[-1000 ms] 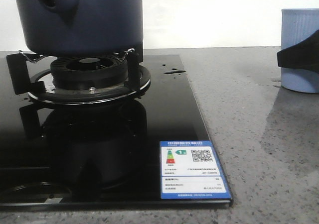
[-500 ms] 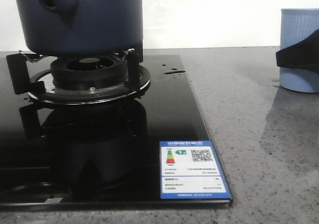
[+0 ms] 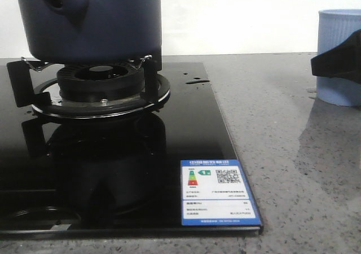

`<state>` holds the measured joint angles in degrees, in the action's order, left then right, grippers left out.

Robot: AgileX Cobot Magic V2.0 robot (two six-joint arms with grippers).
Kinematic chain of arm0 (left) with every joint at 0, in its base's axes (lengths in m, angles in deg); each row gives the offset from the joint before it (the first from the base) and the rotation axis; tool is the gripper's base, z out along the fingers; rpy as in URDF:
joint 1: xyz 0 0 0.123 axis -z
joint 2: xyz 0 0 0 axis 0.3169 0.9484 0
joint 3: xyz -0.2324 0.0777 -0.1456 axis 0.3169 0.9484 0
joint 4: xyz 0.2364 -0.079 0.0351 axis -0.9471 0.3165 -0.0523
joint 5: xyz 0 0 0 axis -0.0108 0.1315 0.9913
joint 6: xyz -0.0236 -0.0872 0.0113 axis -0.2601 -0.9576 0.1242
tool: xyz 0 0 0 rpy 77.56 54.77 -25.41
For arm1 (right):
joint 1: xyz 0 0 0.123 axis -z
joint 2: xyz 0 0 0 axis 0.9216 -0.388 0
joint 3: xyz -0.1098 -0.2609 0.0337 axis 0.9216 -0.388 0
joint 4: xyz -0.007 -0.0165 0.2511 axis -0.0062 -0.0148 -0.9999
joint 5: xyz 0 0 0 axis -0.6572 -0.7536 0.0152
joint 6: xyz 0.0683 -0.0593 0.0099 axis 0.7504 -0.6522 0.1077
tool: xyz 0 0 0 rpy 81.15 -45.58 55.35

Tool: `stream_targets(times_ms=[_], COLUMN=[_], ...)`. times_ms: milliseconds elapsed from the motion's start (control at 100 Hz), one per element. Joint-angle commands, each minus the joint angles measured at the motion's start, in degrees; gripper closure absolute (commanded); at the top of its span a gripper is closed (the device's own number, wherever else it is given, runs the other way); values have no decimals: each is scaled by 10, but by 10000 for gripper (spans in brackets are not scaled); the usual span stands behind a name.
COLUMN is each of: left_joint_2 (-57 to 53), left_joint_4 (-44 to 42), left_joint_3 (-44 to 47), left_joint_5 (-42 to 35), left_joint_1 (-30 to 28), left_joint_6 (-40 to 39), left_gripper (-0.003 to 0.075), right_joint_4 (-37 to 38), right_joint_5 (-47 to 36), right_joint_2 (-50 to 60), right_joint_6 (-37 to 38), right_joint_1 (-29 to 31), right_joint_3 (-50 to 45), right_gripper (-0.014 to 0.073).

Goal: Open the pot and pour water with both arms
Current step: 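Open the right gripper and withdraw it from the cup, then lower the lid onto the pot and open the left gripper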

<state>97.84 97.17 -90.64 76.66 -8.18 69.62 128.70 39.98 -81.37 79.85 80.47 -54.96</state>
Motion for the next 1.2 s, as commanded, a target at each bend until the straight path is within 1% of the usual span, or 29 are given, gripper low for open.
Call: stream_targets(times_ms=[0, 80, 230, 330, 540, 780, 880, 1020, 1190], left_joint_2=[-12, -12, -12, -12, -12, -1, 13, 38, 72], left_joint_4=[-4, -4, -4, -4, -4, -23, -25, -25, -25], left_joint_3=[-20, -20, -20, -20, -20, -20, -20, -20, -20], left_joint_5=[-62, -62, -63, -63, -64, -65, -68, -80, -105], left_joint_1=[-2, -2, -2, -2, 8, 75, 107, 147, 185], left_joint_6=[-3, -3, -3, -3, -3, -3, -3, -3, -3], left_gripper=[380, 380, 380, 380, 380, 380, 380, 380, 380], right_joint_4=[-12, -11, -11, -11, -11, -7, -1, 18, 21], right_joint_5=[-18, -13, 32, 44, 56, 66, 68, 72, 72], right_joint_2=[33, 53, 97, 132, 221, 311, 340, 363, 366], right_joint_6=[4, 4, 4, 5, 74, 84, 108, 129, 129], right_joint_1=[3, 3, 3, 3, 3, 3, 3, 3, 3], right_joint_3=[-1, -17, -48, -74, -119, -159, -165, -165, -165], right_gripper=[-77, -77, -77, -77, -77, -78, -77, -78, -78])
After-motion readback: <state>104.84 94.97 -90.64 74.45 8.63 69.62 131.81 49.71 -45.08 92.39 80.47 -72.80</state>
